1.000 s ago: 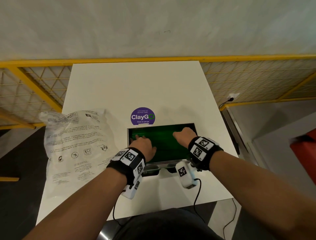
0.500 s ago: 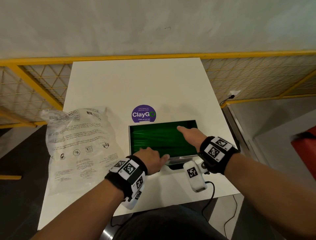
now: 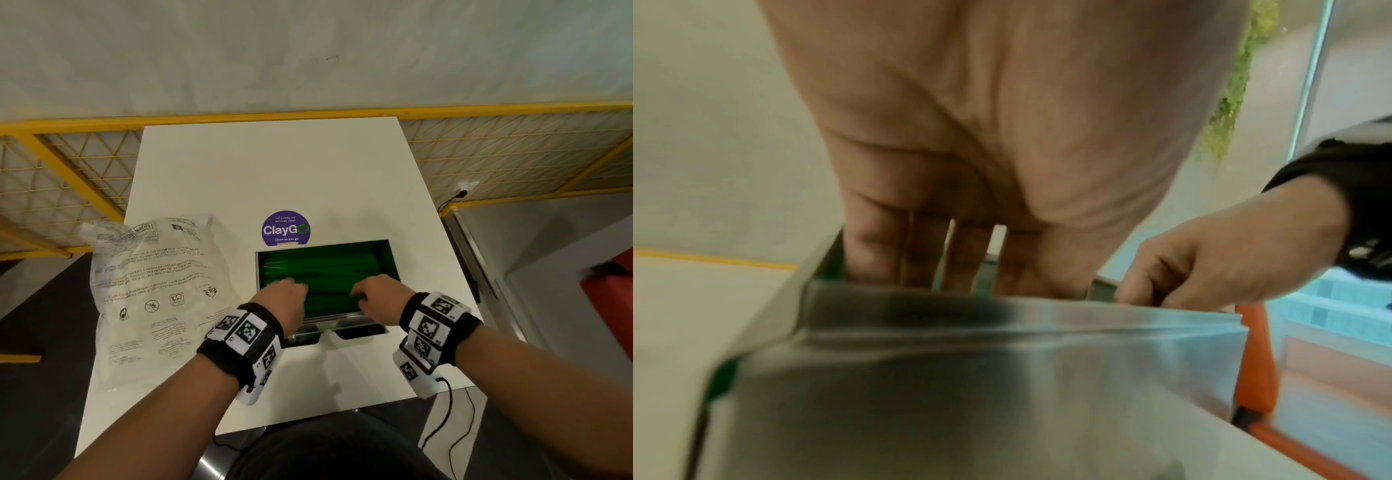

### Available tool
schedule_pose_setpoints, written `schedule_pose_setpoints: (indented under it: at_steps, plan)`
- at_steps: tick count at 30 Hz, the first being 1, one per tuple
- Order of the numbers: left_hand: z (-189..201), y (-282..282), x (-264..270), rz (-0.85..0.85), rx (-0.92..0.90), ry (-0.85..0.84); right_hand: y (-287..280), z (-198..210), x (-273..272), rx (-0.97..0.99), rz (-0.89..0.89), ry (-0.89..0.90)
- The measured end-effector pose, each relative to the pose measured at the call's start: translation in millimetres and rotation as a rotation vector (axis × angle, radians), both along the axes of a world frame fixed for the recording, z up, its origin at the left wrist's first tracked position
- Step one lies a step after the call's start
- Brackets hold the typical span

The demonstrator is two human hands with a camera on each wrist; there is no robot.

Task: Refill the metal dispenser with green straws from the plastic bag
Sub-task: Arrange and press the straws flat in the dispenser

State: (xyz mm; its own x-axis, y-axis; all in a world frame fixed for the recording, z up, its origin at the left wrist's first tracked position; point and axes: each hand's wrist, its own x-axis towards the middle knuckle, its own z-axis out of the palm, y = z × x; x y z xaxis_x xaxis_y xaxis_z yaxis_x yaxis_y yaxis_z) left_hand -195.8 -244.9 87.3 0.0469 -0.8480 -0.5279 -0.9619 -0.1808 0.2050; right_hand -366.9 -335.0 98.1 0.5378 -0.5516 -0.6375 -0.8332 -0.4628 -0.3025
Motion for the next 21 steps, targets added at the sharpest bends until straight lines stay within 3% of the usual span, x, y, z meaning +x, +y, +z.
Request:
schedule_pose_setpoints:
  at_steps: [3,9,15,21]
  plan:
    - [-9,-8,7,0.011,-0.119,-0.018,-1,-3,2,-0.007,0.017,0.020]
    - [-15,-18,17,-0.050,0.032,-0.077,-13,-8,11,-0.047,0.125,0.073]
    - [-12,-24,25,0.044,0.005,0.019,-13,-11,28,-0.108,0.254,0.190]
    - [-10,-25,28,0.053,-0.030,0.060,-11,-12,29,-0.172,0.235,0.197]
